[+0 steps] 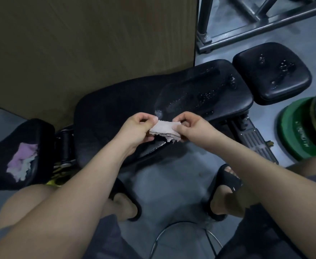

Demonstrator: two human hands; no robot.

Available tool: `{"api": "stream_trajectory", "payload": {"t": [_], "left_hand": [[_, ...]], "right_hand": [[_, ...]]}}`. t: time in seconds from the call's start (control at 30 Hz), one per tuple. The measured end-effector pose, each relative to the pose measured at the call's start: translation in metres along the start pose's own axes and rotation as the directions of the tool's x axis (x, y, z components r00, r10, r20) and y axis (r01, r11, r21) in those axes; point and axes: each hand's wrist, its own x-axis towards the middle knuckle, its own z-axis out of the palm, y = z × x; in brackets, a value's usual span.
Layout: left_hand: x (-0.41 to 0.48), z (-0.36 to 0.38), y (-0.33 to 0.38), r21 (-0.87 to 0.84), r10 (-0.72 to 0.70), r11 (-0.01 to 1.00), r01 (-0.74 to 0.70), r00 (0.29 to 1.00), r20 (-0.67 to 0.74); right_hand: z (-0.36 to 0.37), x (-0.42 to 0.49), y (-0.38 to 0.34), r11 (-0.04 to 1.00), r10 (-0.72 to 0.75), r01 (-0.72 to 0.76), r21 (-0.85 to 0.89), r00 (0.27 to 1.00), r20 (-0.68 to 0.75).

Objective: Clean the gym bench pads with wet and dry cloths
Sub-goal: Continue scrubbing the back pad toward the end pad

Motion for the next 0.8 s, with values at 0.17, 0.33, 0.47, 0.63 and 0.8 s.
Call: {"api": "stream_trajectory", "payload": {"t": [0.17, 0.33, 0.47, 0.63, 0.8], "left_hand": [[0.013, 0.004, -0.008, -0.123, -0.128, 0.984, 0.125, 0.992, -0.013], [0.016, 0.002, -0.008, -0.189, -0.088, 0.975, 0.113, 0.987, 0.137], [0.019, -0.002, -0.008, -0.178, -0.087, 0.978, 0.112, 0.986, 0.140], [0.031, -0.008, -0.011, -0.055, -0.014, 0.998, 0.013, 1.000, -0.011], [0.036, -0.027, -0.030, 0.359, 0.107, 0.931, -0.061, 0.988, -0.112]], "right_hand": [[0.008, 0.008, 0.006, 0.967, -0.156, 0.156, -0.202, 0.988, 0.013], [0.015, 0.012, 0.012, 0.921, -0.299, 0.287, -0.263, 0.954, -0.004], [0.016, 0.015, 0.015, 0.842, -0.398, 0.416, -0.344, 0.909, 0.126], [0.022, 0.020, 0.020, 0.777, -0.511, 0.450, -0.441, 0.859, -0.023], [0.023, 0.020, 0.042, 0.495, -0.518, 0.344, -0.798, 0.854, 0.047]]}}
